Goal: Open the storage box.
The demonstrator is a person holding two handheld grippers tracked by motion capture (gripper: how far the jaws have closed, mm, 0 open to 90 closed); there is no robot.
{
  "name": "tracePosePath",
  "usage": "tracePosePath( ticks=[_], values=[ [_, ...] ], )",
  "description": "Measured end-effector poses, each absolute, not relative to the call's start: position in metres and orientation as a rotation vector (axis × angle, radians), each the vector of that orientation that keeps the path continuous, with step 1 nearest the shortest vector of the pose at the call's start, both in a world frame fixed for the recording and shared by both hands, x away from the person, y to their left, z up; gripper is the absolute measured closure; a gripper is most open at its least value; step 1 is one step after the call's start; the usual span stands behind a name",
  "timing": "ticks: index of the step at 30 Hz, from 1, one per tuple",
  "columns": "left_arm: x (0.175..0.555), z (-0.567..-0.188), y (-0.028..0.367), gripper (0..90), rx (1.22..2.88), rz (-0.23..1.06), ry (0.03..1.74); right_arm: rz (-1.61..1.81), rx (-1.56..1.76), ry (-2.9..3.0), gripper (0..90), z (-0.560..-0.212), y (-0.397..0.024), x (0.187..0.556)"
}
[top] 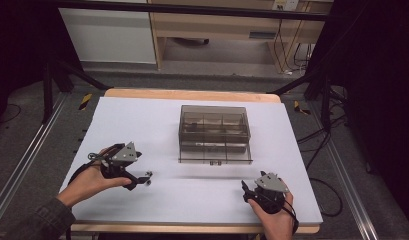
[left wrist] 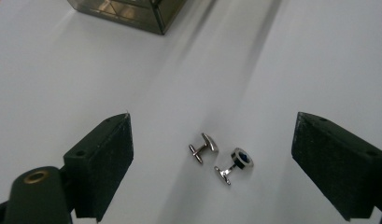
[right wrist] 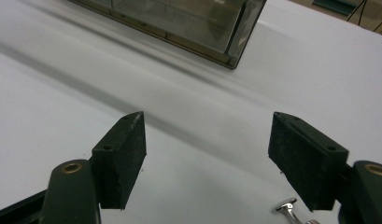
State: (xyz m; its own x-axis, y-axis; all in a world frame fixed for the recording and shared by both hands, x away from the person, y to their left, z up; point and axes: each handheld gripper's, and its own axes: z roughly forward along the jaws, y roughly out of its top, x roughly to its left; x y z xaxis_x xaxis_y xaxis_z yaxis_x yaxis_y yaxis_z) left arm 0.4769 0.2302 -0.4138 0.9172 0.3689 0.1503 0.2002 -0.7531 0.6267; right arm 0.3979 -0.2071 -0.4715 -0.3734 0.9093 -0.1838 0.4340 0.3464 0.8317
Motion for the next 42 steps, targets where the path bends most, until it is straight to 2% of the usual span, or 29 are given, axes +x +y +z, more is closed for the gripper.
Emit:
tracePosePath(
  ticks=[2, 7, 10, 18, 31, 39, 42],
  values=[
    [0.475, -0.415, 0.229, 16.7, 2.472, 0.348, 0.37, 0.91, 1.167, 1.958, 27.5, -0.472, -0.206, 0.399],
    [0.471, -0.421, 0.228, 36.3, 2.526, 0.312, 0.291, 0.891, 1.189, 1.952, 27.3, -0.474, -0.208, 0.4],
    [0.468, -0.426, 0.227, 43.0, 2.569, 0.293, 0.244, 0.892, 1.198, 1.946, 27.2, -0.474, -0.21, 0.4],
    [0.469, -0.437, 0.219, 51.7, 2.636, 0.262, 0.158, 0.877, 1.193, 1.965, 29.4, -0.475, -0.209, 0.401],
    [0.476, -0.443, 0.205, 60.5, 2.752, 0.242, 0.076, 0.877, 1.187, 1.974, 29.9, -0.475, -0.208, 0.402],
    [0.48, -0.445, 0.202, 63.5, 2.764, 0.24, 0.076, 0.882, 1.187, 1.975, 30.5, -0.475, -0.208, 0.401],
    [0.482, -0.446, 0.201, 67.8, 2.77, 0.227, 0.085, 0.88, 1.188, 1.975, 31.1, -0.475, -0.209, 0.401]
  ],
)
